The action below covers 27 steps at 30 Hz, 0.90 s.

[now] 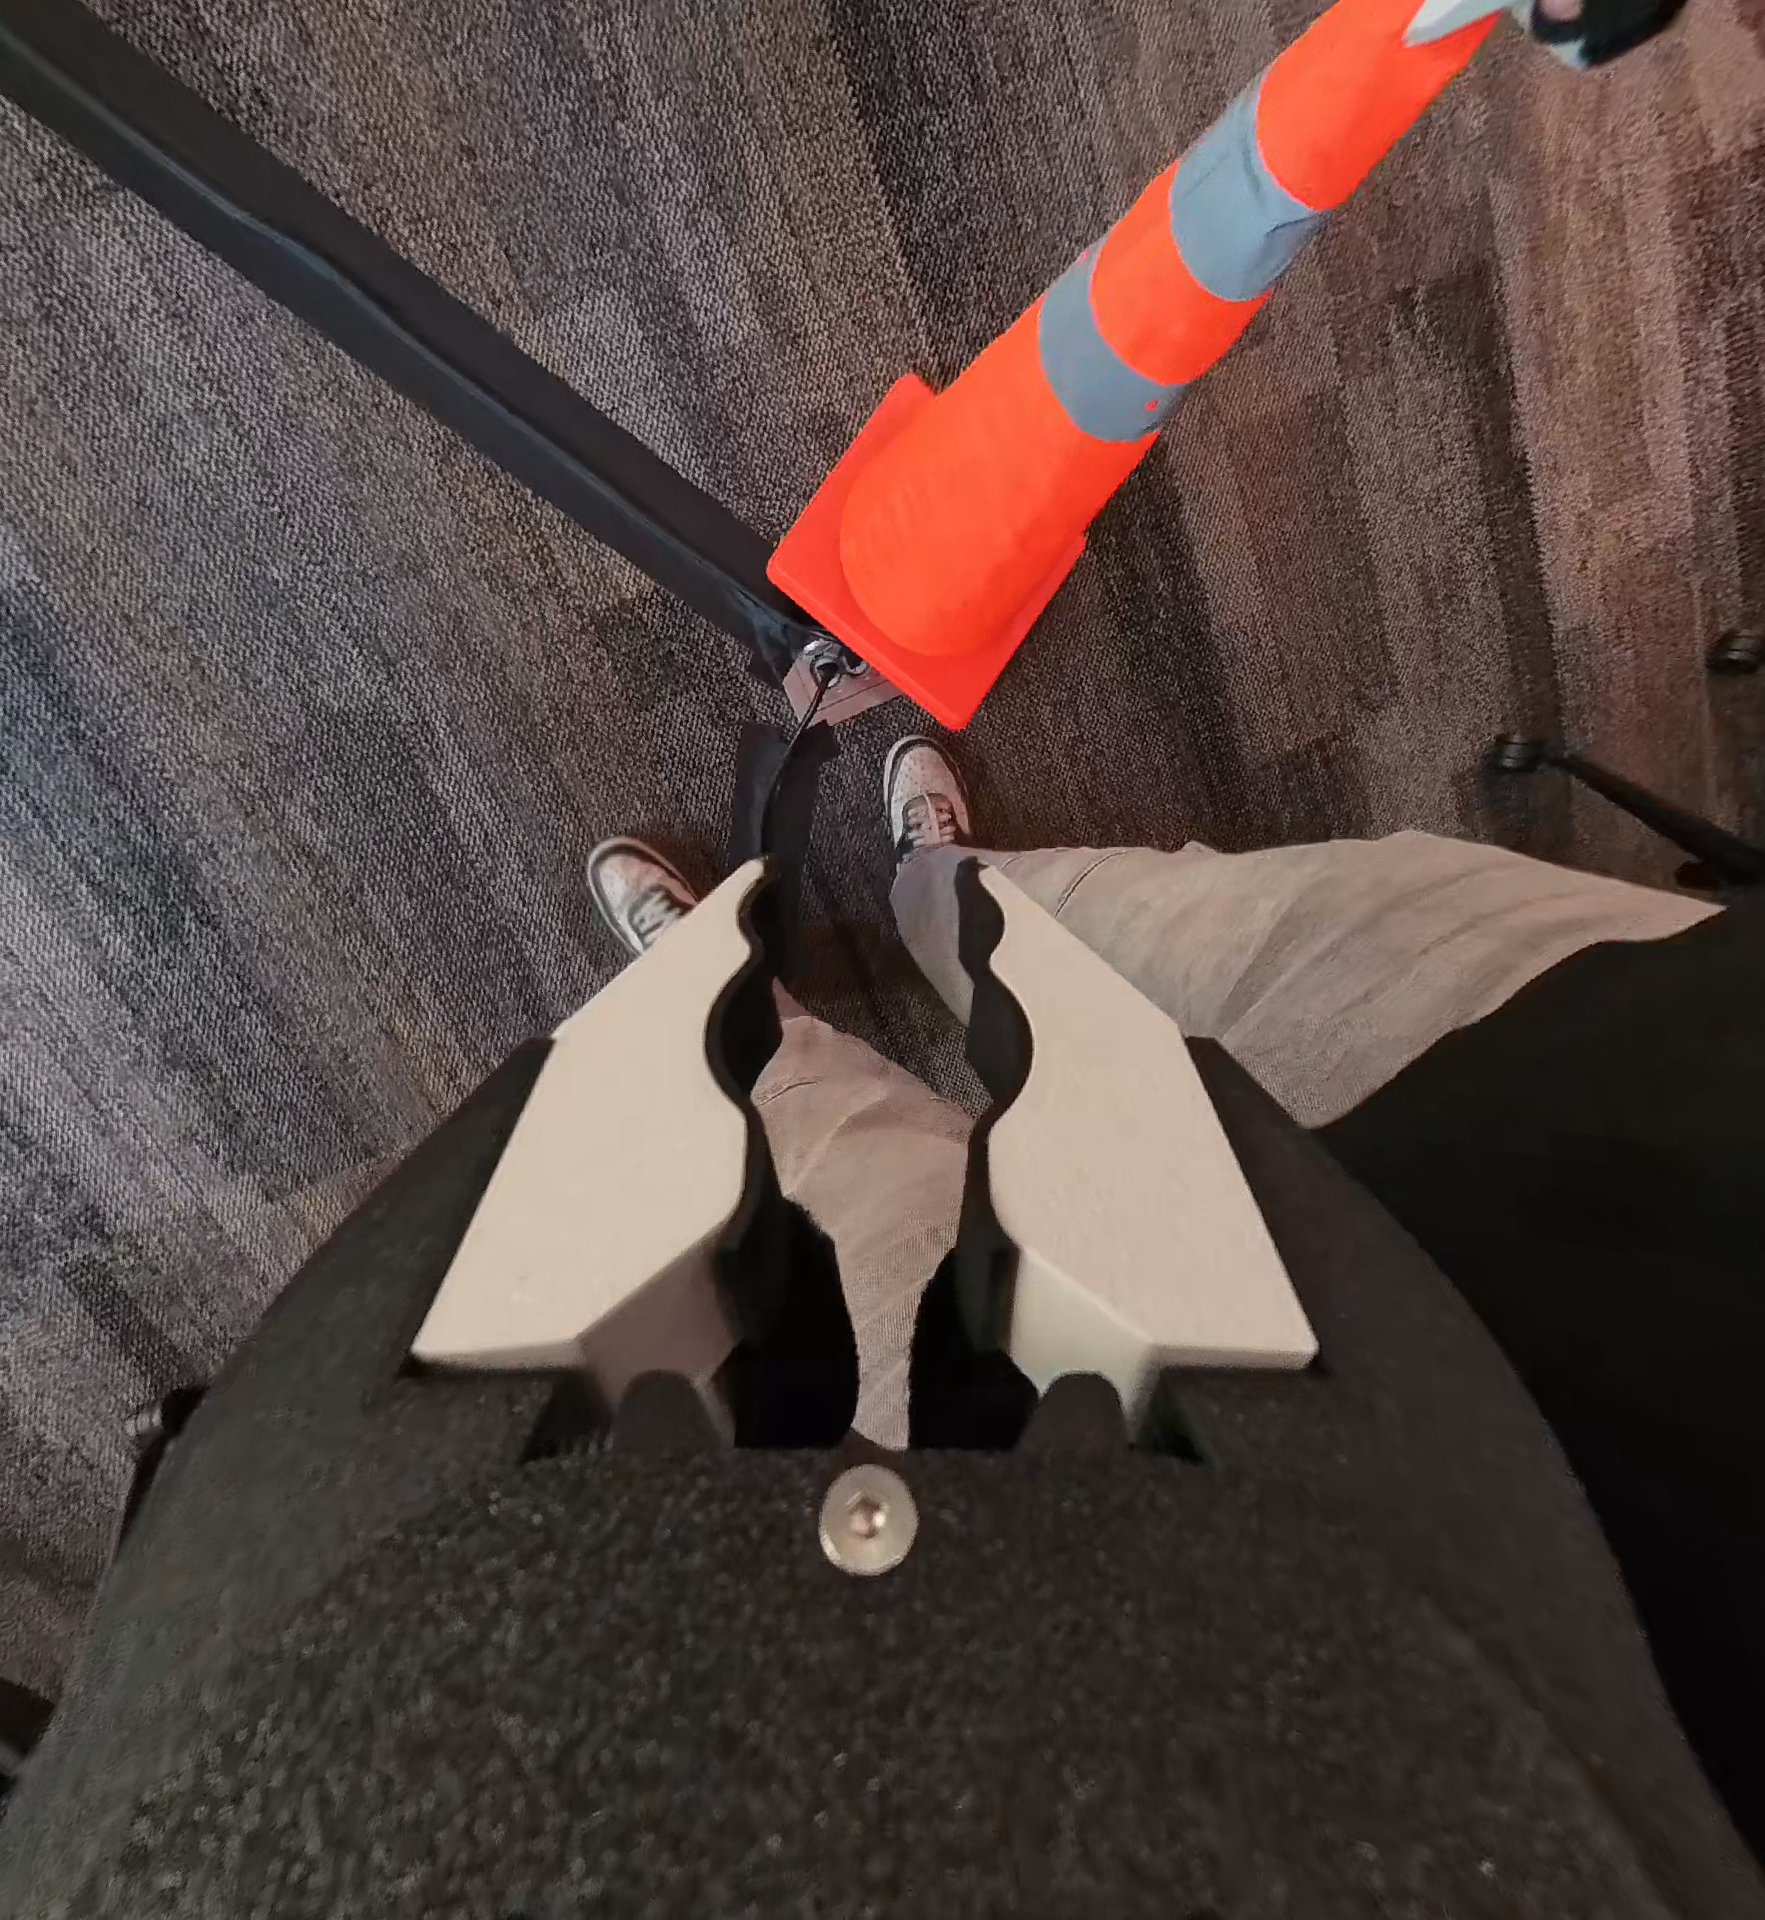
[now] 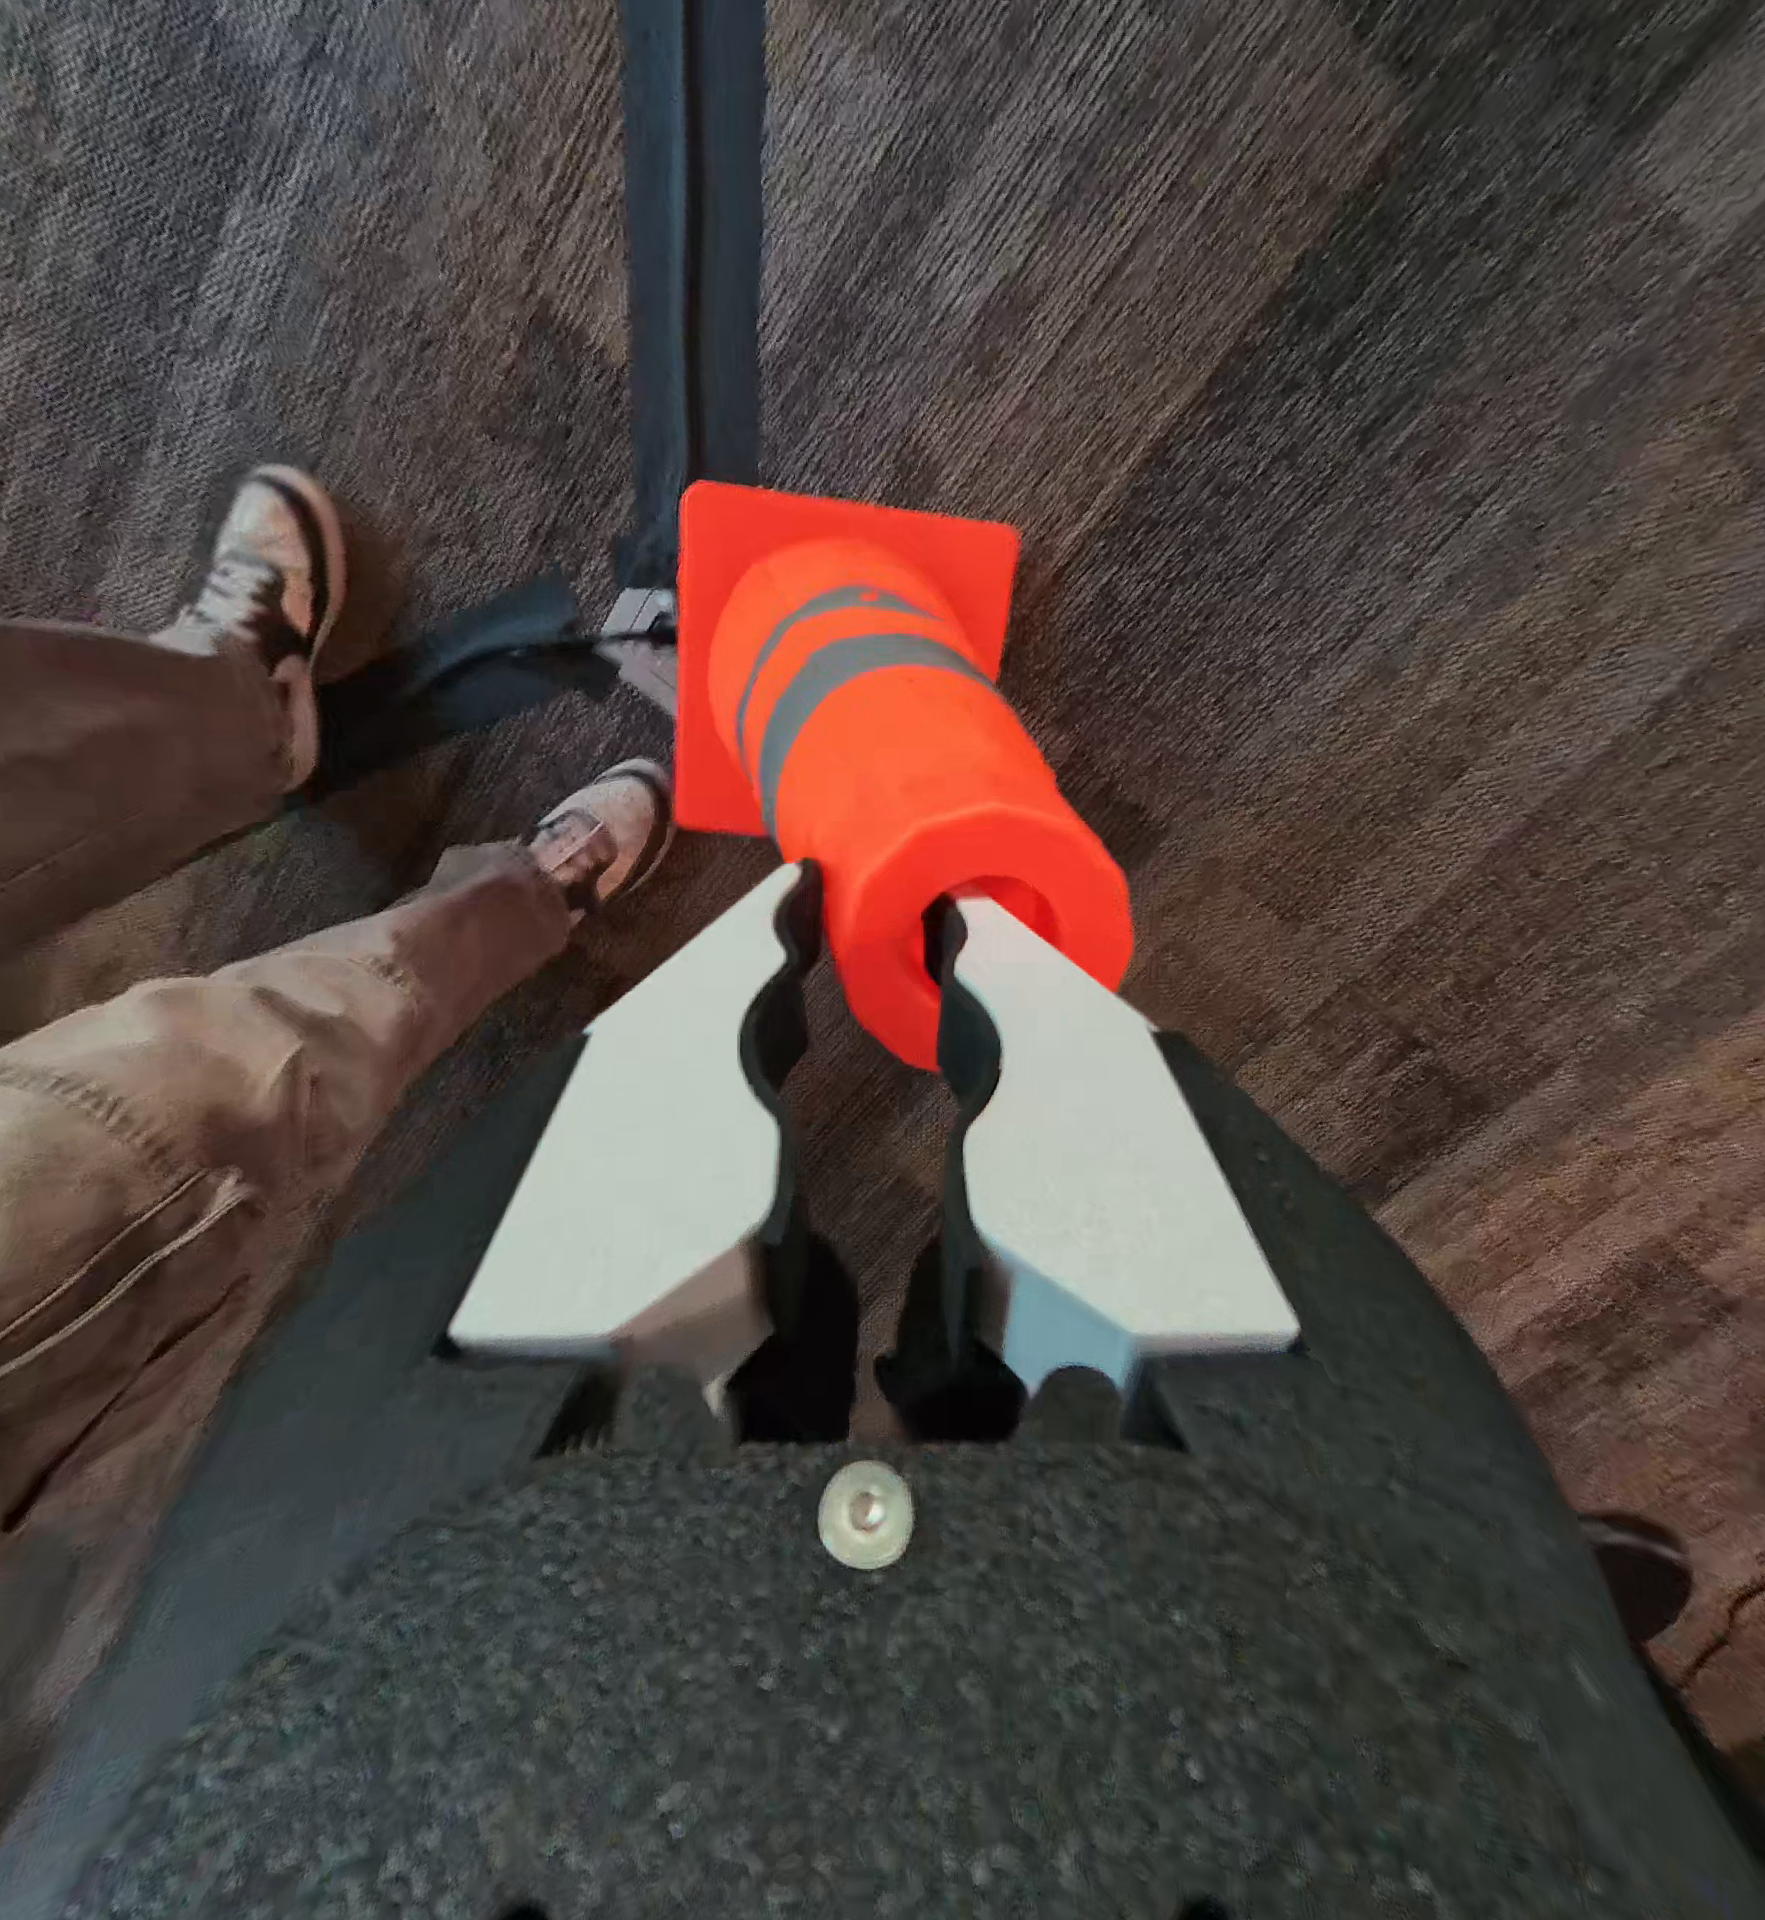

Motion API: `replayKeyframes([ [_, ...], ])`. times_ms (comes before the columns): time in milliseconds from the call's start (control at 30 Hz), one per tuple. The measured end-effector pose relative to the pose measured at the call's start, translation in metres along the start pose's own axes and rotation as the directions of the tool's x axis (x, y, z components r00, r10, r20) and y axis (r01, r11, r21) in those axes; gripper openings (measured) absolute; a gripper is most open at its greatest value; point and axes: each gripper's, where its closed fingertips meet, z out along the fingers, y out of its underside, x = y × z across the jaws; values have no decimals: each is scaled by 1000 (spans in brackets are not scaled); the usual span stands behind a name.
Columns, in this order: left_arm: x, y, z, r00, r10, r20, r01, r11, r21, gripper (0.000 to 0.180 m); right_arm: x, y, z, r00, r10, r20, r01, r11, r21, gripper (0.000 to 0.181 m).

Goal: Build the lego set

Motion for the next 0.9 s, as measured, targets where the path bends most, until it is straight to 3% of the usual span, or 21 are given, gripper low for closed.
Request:
replayKeyframes([
  [233, 0, -23, 27, 995, 66, -75, -66, 998, -6, 30, -11, -15, -5, 998, -54, 28, 55, 997, -62, 16],
  [367, 1, -32, 58, 972, 205, -113, -203, 979, 23, 31, -42, -32, -40, 990, -142, -2, 142, 989, -37, 16],
  [600, 53, -110, 160, 846, 489, -213, -440, 866, 237, 72, -107, -62, -125, 938, -339, -69, 330, 937, -114, 15],
  [733, 80, -135, 202, 797, 557, -234, -488, 821, 295, 92, -136, -81, -165, 913, -402, -69, 390, 910, -141, 16],
  [900, 98, -141, 223, 781, 602, -166, -511, 769, 384, 110, -166, -96, -172, 827, -562, -7, 552, 814, -178, 16],
])
